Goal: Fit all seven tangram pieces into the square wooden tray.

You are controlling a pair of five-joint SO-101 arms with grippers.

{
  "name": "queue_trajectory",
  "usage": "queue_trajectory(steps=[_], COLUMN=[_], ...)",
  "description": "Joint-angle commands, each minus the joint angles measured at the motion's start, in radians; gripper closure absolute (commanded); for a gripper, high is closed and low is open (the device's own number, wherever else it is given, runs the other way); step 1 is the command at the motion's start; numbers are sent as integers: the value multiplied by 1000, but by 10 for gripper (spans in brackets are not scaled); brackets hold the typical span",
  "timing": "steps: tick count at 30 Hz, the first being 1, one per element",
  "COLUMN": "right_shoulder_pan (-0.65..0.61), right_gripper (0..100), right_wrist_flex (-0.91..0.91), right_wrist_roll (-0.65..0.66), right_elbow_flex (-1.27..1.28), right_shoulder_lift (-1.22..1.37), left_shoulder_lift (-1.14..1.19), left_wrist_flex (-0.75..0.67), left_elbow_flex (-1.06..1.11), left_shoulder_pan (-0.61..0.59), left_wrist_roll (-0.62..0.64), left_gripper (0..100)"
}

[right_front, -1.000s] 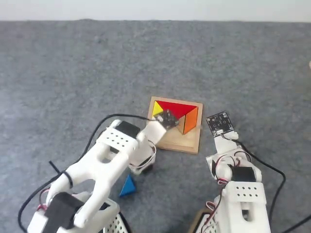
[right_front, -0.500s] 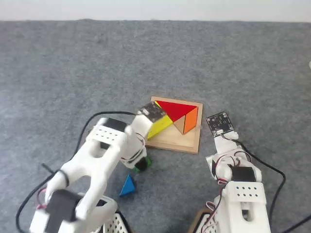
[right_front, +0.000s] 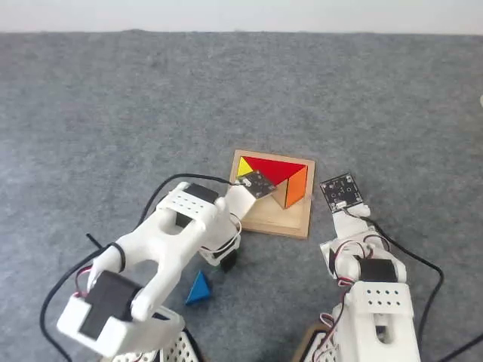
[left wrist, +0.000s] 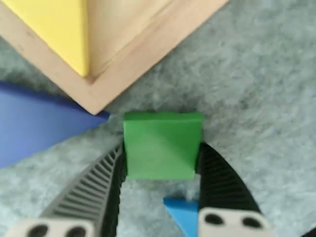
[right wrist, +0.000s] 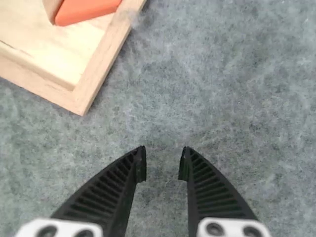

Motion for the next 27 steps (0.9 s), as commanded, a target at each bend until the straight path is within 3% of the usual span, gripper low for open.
queue_trajectory(steps=[1,9,27], right_shoulder_pan=[-8,-8,-10], right_gripper=[864,864,864], right_wrist_flex=[-16,-16,-16], right_wrist_roll=[-8,-8,-8], right_elbow_flex=[-5,-5,-5], right_shoulder_lift=[-16,-16,-18], left_shoulder_lift=[37,37,-37], left_wrist_flex=[-11,2,249], left_elbow_flex=[-18,-97,-315], left_shoulder_pan=[25,51,52], left_wrist_roll=[41,78,100], left_gripper=[987,987,987])
